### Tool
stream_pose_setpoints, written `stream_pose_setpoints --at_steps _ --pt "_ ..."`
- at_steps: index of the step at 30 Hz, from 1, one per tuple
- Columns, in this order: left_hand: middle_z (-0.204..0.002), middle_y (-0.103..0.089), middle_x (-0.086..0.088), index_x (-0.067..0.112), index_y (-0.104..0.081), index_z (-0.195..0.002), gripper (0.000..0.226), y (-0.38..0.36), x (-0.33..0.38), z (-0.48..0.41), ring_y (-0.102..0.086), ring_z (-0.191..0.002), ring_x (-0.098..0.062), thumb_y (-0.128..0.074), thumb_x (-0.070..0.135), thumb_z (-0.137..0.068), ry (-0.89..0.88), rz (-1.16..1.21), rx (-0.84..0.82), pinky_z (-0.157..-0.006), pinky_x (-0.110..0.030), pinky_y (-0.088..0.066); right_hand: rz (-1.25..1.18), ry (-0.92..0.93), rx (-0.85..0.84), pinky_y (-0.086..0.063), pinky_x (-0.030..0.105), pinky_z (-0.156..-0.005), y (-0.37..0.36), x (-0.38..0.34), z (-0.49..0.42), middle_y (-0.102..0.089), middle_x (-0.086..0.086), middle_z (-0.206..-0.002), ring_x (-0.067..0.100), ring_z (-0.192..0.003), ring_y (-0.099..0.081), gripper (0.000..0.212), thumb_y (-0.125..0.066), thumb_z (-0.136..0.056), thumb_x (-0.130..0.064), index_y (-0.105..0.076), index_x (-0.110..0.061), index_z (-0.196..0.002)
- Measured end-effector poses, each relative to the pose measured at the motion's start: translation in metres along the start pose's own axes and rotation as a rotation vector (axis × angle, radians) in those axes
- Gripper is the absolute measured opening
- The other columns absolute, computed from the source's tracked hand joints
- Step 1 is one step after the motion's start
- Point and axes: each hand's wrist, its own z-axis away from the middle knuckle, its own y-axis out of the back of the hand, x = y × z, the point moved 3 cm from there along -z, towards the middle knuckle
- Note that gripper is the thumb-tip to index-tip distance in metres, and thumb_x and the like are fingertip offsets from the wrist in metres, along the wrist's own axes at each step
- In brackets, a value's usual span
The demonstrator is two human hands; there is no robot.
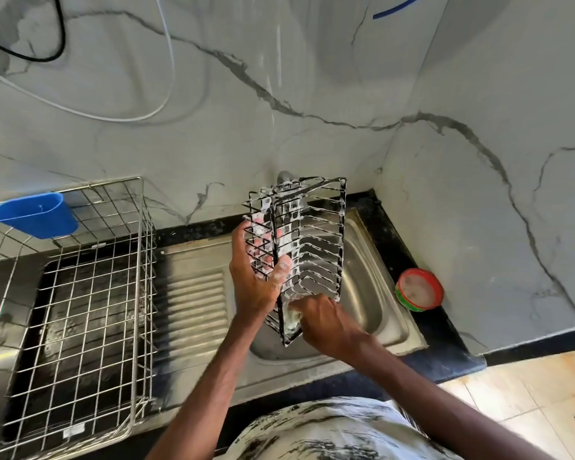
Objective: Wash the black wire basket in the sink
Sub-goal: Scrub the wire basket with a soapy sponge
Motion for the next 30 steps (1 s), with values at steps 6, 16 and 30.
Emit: stream_pose_setpoints --at_steps 6,16,30 --pt "-0.128 -0.062 -0.002 -0.006 -0.045 -0.14 0.074 0.002 -0.006 0.007 -0.062 -0.118 -0.024 -0.06 0.035 -0.08 0.062 0.005 -0.034 -0.099 -0.053 -0.052 -0.281 -0.126 0.266 -0.053 0.017 -0.049 0.066 0.001 -0.022 -0.077 0.007 -0.098 0.012 -0.069 -0.073 0.024 -0.066 -0.085 0.006 -0.074 -0.01 -0.102" --pt "-0.135 -0.061 -0.012 0.001 -0.044 -0.142 0.078 -0.003 -0.009 0.009 -0.06 -0.126 -0.028 -0.063 0.04 -0.078 0.104 0.082 -0.059 -0.104 -0.059 -0.048 -0.01 -0.055 0.104 -0.049 0.02 -0.047 0.033 0.003 -0.011 -0.063 0.008 -0.071 0.018 -0.053 -0.058 0.021 -0.059 -0.078 -0.006 -0.059 -0.006 -0.099" --pt "-0.138 -0.057 -0.023 -0.004 -0.04 -0.145 0.083 -0.003 -0.025 0.006 -0.059 -0.125 -0.046 -0.067 0.044 -0.083 0.112 0.125 -0.083 -0.1 -0.067 -0.048 -0.381 0.128 0.037 -0.061 0.029 -0.074 0.043 -0.031 -0.004 -0.073 0.013 -0.093 0.02 -0.082 -0.069 0.02 -0.063 -0.08 0.007 -0.071 0.001 -0.096"
